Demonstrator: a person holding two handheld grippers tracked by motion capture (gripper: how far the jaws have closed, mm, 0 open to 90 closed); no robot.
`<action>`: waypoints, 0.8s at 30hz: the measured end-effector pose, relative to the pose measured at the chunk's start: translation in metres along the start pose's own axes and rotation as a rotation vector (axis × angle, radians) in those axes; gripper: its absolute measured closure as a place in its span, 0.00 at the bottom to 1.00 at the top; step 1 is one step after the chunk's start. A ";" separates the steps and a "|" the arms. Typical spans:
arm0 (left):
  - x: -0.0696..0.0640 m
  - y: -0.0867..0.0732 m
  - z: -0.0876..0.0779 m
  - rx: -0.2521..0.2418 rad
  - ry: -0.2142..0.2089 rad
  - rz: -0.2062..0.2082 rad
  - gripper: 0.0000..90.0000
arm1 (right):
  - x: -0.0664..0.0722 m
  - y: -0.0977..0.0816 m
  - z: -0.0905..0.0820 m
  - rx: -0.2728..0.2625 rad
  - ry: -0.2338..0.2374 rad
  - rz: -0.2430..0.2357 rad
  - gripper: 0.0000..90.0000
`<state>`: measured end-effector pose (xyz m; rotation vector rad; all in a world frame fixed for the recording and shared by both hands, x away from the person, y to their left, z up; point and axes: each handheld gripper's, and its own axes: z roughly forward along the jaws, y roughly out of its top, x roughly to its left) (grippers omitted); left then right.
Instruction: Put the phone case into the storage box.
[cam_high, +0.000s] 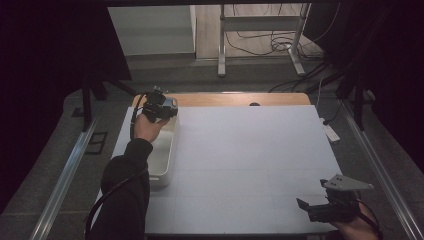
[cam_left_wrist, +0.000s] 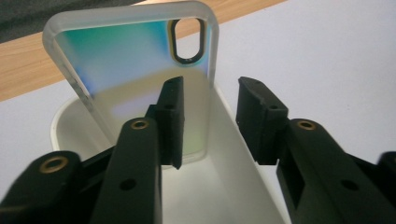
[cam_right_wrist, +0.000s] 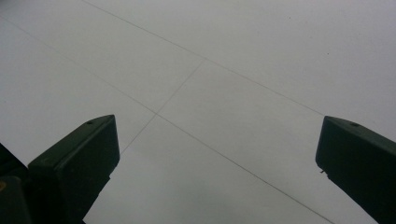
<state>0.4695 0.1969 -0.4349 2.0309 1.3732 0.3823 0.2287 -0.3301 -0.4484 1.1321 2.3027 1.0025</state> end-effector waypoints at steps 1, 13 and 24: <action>0.000 0.000 -0.001 -0.001 -0.004 0.002 0.66 | 0.000 0.000 0.000 0.000 0.000 0.000 0.00; -0.005 -0.003 -0.007 -0.021 -0.022 0.016 0.52 | 0.000 0.000 0.000 0.005 -0.002 -0.002 0.00; -0.007 -0.009 -0.013 -0.035 -0.049 0.027 0.38 | 0.000 0.000 0.000 0.005 -0.003 0.000 0.00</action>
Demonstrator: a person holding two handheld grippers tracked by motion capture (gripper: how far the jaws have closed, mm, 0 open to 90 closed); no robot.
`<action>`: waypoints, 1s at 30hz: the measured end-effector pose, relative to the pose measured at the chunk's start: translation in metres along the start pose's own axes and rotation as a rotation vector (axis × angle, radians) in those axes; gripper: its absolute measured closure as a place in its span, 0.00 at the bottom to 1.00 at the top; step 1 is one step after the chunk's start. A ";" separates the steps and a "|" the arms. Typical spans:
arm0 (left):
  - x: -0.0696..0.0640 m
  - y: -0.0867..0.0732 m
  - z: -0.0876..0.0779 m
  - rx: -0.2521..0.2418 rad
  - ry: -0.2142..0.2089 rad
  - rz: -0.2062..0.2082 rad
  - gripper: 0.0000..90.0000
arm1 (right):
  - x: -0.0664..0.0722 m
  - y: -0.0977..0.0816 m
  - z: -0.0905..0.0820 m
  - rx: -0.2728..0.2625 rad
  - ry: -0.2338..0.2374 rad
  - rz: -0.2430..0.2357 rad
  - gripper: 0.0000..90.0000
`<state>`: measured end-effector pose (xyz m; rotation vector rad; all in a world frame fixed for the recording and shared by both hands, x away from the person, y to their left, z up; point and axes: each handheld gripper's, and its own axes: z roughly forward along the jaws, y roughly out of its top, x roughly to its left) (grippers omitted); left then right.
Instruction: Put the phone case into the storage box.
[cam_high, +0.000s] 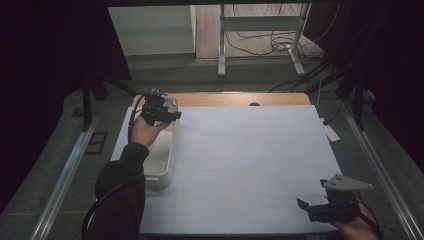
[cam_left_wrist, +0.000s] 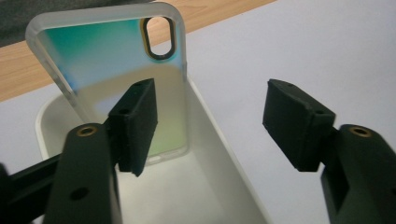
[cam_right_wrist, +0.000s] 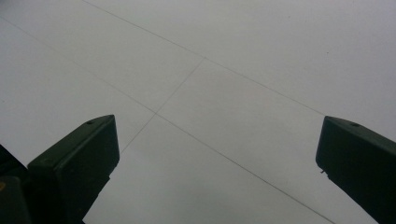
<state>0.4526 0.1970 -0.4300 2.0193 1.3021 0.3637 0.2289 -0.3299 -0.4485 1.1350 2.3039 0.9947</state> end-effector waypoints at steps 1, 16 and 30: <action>0.000 -0.001 -0.001 -0.003 -0.004 0.002 0.37 | 0.000 0.000 0.000 0.000 0.000 0.000 0.00; -0.001 -0.012 -0.013 -0.029 -0.058 -0.017 0.18 | 0.000 0.000 0.000 0.006 -0.001 -0.001 0.00; -0.009 -0.020 -0.028 -0.039 -0.084 0.008 0.05 | 0.000 0.000 0.001 0.008 0.000 -0.002 0.00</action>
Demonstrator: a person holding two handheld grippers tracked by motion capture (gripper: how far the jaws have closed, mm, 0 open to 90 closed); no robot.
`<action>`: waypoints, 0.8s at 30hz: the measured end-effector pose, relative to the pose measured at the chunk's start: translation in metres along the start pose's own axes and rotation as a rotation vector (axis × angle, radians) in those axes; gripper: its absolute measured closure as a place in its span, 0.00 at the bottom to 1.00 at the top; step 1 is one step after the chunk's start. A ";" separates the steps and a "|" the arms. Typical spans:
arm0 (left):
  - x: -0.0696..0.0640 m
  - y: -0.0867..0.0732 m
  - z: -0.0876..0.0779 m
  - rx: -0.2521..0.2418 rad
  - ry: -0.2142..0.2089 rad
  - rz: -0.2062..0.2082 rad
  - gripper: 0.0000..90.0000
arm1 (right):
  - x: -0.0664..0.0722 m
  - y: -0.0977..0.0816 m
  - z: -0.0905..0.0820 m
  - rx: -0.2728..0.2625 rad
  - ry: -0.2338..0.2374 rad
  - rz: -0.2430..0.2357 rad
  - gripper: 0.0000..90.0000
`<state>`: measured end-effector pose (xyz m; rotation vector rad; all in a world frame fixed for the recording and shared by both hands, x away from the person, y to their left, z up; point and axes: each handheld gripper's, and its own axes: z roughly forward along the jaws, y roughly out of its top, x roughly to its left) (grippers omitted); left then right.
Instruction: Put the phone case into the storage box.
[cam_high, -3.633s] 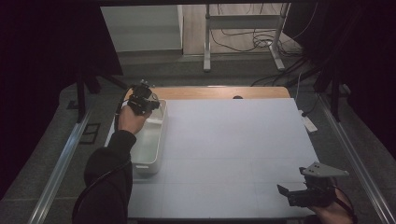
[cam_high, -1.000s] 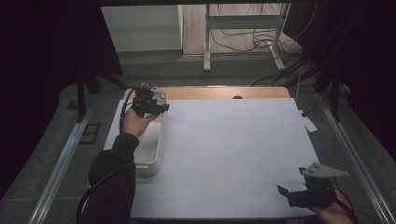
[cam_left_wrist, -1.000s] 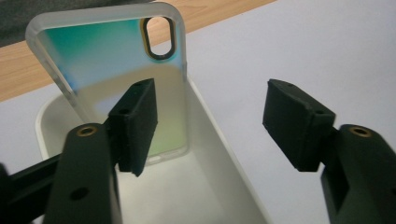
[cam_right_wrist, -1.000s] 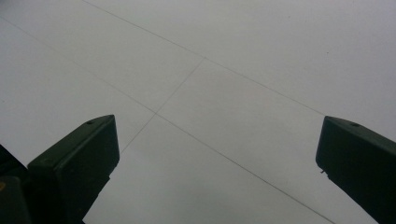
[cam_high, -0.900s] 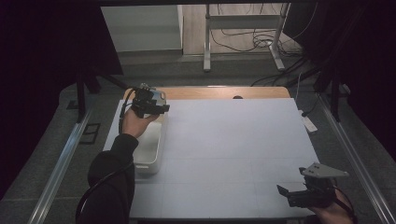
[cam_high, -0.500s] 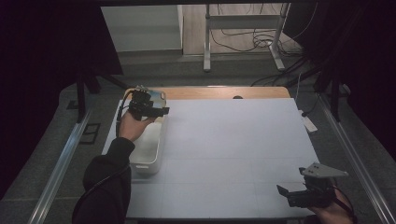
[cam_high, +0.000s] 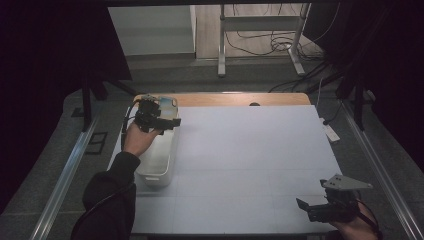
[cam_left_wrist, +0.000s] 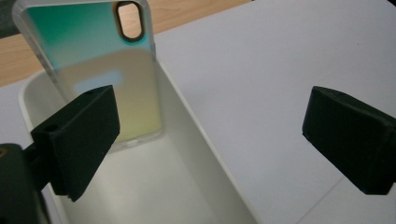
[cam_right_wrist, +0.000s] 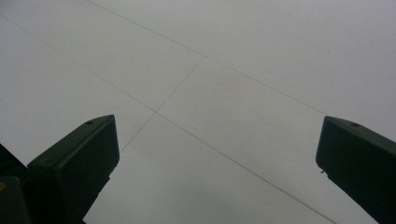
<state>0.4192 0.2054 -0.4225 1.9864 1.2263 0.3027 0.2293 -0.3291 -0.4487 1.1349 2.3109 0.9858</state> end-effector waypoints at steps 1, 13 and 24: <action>-0.001 -0.001 -0.001 0.003 -0.001 0.004 0.04 | 0.000 0.000 0.000 0.000 0.000 0.000 0.00; -0.008 -0.013 -0.010 -0.006 -0.002 0.033 0.01 | 0.000 0.000 0.000 0.000 -0.003 0.001 0.00; -0.019 -0.024 -0.019 -0.038 0.000 0.076 0.00 | -0.002 0.000 0.000 -0.002 -0.048 0.038 0.00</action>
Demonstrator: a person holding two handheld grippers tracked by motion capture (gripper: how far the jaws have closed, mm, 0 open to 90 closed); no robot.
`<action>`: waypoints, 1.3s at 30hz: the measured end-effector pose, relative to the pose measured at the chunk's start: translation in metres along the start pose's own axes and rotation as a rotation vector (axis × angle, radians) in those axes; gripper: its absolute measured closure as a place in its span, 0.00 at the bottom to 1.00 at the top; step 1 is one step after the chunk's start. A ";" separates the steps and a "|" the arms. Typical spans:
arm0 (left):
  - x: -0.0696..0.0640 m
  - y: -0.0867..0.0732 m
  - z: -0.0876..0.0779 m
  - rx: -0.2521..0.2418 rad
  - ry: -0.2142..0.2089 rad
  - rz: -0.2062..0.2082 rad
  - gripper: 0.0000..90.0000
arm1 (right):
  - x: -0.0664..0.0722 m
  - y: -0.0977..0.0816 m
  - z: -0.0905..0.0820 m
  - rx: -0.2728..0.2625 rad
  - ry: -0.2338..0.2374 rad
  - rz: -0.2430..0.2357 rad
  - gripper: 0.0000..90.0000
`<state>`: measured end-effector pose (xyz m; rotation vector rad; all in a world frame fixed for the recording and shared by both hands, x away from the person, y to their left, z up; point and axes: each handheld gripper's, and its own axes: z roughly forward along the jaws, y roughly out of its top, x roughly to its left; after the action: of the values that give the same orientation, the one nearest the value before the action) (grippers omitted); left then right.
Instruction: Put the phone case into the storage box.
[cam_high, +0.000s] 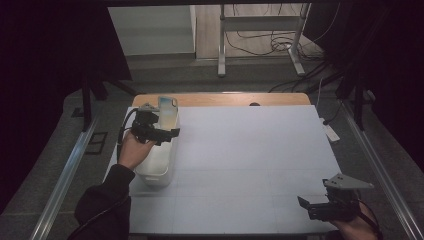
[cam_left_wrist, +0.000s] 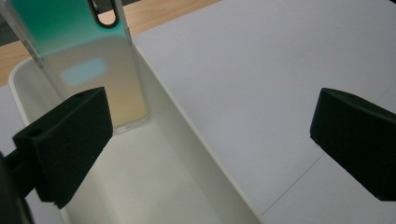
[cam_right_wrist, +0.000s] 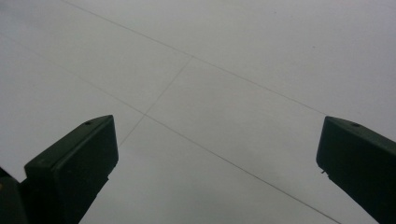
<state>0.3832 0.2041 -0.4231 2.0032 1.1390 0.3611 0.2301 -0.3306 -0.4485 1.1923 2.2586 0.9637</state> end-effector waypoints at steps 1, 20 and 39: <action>-0.003 -0.001 -0.002 -0.006 0.001 0.010 0.00 | 0.000 0.000 0.000 0.001 -0.006 0.004 0.00; -0.017 -0.022 -0.013 -0.049 0.018 0.042 0.00 | 0.001 0.001 0.001 0.019 -0.029 0.012 0.00; -0.032 -0.041 -0.025 -0.074 0.046 0.026 0.00 | 0.002 0.001 0.002 0.024 -0.025 -0.003 0.00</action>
<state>0.3267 0.2015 -0.4334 1.9550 1.1127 0.4587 0.2306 -0.3277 -0.4492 1.2039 2.2581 0.9184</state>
